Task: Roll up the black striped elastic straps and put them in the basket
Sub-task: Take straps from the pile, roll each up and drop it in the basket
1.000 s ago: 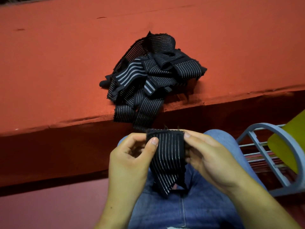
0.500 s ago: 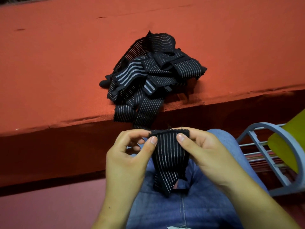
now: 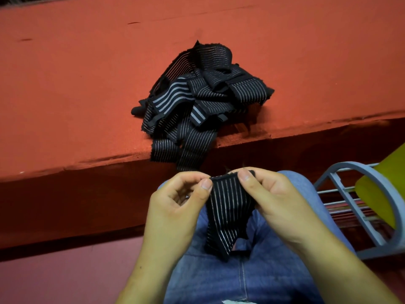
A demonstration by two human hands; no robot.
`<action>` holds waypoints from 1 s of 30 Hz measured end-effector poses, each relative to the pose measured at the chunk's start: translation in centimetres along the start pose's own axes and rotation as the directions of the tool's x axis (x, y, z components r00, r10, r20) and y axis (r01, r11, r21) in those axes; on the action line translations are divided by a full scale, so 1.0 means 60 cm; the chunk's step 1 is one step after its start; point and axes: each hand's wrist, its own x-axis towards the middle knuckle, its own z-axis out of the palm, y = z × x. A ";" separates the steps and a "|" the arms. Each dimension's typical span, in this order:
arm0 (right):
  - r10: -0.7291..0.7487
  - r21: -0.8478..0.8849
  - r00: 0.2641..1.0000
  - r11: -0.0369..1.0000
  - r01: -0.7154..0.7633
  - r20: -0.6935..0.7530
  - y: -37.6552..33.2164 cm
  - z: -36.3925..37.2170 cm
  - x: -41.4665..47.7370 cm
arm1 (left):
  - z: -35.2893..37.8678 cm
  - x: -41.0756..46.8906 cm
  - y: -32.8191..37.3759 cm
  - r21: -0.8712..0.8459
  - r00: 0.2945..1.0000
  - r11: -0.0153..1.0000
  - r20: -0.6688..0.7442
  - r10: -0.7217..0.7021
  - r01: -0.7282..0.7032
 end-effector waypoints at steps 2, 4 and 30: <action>-0.005 -0.004 1.000 1.000 0.005 -0.004 -0.001 0.000 0.001 | 0.002 0.000 0.004 0.012 0.999 1.000 0.038 0.005 -0.005; -0.014 -0.023 1.000 1.000 0.014 0.004 -0.002 0.001 0.001 | 0.004 0.002 0.005 0.040 0.998 0.999 0.057 0.017 -0.019; 0.059 -0.074 0.998 0.995 -0.059 -0.011 0.029 -0.010 0.005 | 0.012 0.013 0.010 0.030 0.997 0.998 0.046 0.061 -0.063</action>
